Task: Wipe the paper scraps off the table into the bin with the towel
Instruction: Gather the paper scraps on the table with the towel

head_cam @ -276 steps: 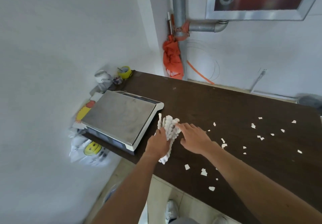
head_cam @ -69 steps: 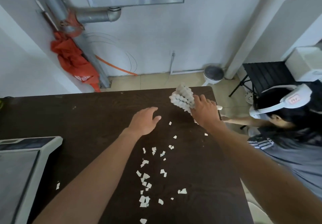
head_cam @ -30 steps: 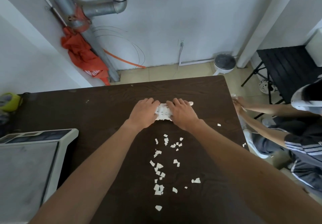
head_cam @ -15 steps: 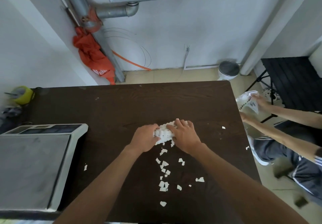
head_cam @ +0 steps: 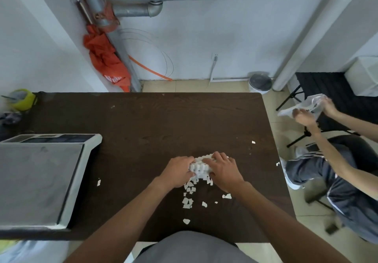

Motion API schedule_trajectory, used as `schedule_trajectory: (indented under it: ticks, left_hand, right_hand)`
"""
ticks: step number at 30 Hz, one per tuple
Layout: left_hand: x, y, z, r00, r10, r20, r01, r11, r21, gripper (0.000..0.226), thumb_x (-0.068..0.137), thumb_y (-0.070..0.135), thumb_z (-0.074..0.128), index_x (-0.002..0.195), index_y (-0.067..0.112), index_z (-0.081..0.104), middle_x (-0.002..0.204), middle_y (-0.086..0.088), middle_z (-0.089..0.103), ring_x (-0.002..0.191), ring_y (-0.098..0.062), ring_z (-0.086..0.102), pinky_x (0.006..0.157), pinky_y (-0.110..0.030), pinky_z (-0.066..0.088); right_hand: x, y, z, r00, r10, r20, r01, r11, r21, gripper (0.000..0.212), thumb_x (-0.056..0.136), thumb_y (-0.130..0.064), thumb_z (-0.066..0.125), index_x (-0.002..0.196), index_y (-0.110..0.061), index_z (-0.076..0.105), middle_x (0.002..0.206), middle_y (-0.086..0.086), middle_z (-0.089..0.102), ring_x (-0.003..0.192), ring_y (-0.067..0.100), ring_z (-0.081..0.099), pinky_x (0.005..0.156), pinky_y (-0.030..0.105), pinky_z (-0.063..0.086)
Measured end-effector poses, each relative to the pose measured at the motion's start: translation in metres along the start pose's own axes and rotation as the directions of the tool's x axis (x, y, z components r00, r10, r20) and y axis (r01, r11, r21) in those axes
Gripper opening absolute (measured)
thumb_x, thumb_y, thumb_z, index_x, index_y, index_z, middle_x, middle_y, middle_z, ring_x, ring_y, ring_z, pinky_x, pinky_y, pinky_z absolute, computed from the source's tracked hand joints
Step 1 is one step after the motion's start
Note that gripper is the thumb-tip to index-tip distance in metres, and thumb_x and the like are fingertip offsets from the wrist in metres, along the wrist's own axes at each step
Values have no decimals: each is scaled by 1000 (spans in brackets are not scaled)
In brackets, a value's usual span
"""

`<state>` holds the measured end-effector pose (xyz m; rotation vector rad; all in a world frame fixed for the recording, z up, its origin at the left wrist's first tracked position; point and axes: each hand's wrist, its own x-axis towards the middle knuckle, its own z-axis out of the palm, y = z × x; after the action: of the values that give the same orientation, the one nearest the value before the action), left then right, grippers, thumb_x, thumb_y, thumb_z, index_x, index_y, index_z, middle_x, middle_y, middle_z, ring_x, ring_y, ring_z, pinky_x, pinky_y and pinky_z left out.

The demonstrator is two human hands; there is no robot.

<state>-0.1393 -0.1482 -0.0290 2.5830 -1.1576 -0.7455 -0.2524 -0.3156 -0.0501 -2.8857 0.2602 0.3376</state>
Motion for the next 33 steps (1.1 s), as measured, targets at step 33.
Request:
schedule_trajectory:
  ticks: [33]
  left_hand:
    - [125, 18, -82, 865, -401, -302, 337, 909, -243, 27, 90, 31, 73, 109, 20, 59, 104, 3, 66, 90, -14, 64, 76, -28, 50]
  right_hand:
    - [174, 38, -93, 982, -152, -113, 109, 941, -320, 54, 88, -29, 61, 140, -27, 45, 141, 12, 47, 131, 31, 44, 112, 52, 27]
